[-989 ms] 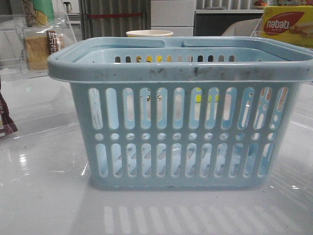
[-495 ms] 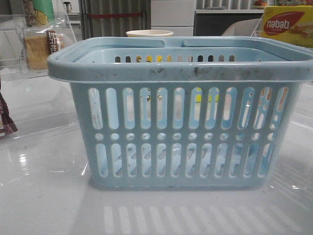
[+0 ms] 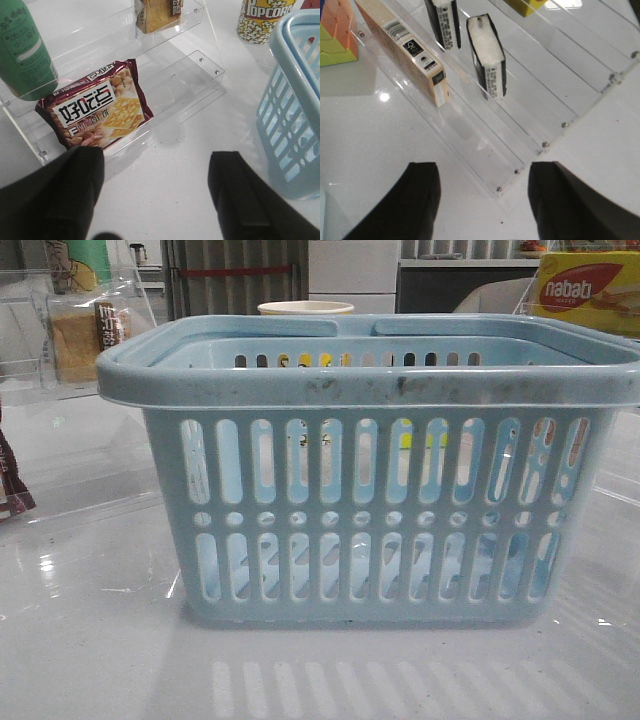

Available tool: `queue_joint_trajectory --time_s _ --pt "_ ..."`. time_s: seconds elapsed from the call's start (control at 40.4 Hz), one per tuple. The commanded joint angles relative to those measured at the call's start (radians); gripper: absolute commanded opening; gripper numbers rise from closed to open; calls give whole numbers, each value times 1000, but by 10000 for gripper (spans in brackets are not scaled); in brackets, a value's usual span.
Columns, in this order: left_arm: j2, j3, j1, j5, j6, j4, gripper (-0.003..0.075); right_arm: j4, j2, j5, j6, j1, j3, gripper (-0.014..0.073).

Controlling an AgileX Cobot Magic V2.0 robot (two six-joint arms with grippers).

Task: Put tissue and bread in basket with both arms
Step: 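Close the right gripper on a white tissue pack on the stand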

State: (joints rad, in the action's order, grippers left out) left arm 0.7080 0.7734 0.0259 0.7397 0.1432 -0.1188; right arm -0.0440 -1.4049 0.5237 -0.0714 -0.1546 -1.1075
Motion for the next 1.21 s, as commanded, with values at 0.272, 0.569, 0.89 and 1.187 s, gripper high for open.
queue_joint_trajectory --time_s 0.272,0.569,0.89,1.187 --pt "2 28 -2 -69 2 -9 507 24 -230 -76 2 -7 -231 580" --pt "2 28 -2 -69 2 -9 507 6 -343 -127 2 -7 -310 580" --pt "2 28 -2 -69 2 -9 507 -101 -390 -197 2 -7 -322 575" --pt "2 28 -2 -69 2 -9 507 -109 -419 -241 2 -7 -322 572"
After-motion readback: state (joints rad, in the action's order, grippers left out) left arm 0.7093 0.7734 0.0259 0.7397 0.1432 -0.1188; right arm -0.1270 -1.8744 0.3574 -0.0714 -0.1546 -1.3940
